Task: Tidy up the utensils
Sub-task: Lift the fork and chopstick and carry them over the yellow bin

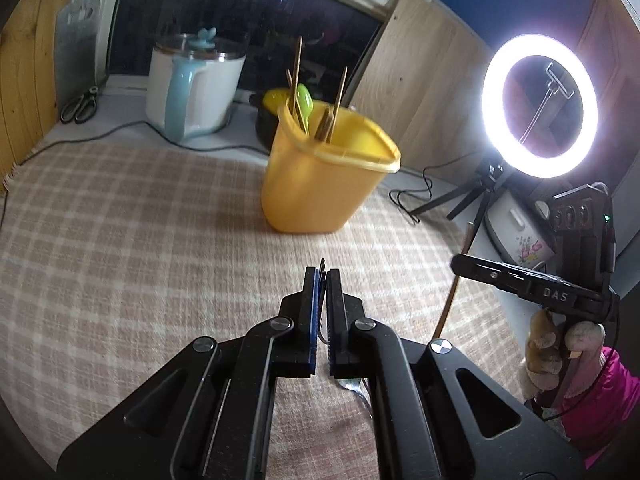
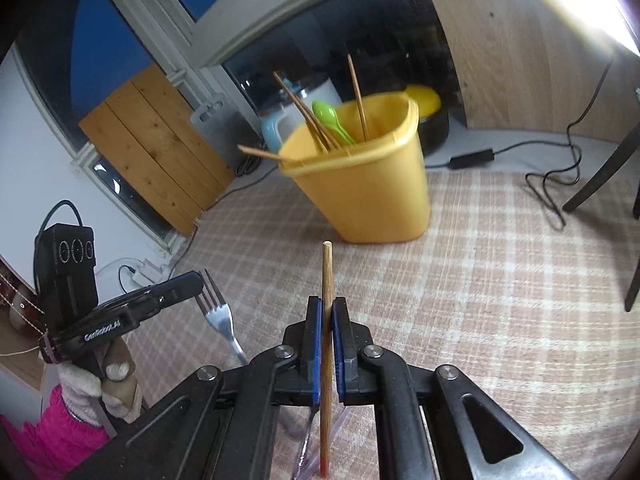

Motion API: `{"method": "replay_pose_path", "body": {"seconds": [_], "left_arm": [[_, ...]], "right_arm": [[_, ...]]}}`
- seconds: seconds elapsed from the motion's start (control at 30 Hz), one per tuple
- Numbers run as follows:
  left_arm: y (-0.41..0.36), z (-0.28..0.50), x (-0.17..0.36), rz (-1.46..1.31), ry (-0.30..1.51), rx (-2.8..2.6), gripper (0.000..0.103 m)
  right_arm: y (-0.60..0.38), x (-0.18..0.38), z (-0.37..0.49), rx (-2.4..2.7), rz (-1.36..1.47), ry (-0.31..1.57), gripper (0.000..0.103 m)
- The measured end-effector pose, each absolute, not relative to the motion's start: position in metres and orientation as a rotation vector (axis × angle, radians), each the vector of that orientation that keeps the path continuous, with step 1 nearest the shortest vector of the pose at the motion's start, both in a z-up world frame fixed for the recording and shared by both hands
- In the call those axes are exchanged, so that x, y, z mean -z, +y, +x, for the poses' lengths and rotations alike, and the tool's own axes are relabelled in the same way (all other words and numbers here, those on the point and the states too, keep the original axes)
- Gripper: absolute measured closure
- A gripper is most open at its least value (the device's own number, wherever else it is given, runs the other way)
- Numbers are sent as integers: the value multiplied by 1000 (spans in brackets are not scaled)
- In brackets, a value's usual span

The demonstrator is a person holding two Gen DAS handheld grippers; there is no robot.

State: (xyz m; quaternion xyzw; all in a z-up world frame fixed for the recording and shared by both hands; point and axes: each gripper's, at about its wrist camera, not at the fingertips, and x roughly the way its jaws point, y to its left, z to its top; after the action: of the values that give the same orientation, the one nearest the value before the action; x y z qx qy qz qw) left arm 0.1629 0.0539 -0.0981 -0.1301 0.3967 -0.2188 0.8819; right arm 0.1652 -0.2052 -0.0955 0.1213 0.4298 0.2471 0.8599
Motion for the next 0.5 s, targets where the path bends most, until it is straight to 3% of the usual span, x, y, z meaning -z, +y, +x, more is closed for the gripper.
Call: {"method": "replay_pose_path", "body": {"seconds": [0.5], "left_arm": [[67,173,48,-269,692,448,103]], "right_arm": [[-215,36,142,-449,201,722,100]]}}
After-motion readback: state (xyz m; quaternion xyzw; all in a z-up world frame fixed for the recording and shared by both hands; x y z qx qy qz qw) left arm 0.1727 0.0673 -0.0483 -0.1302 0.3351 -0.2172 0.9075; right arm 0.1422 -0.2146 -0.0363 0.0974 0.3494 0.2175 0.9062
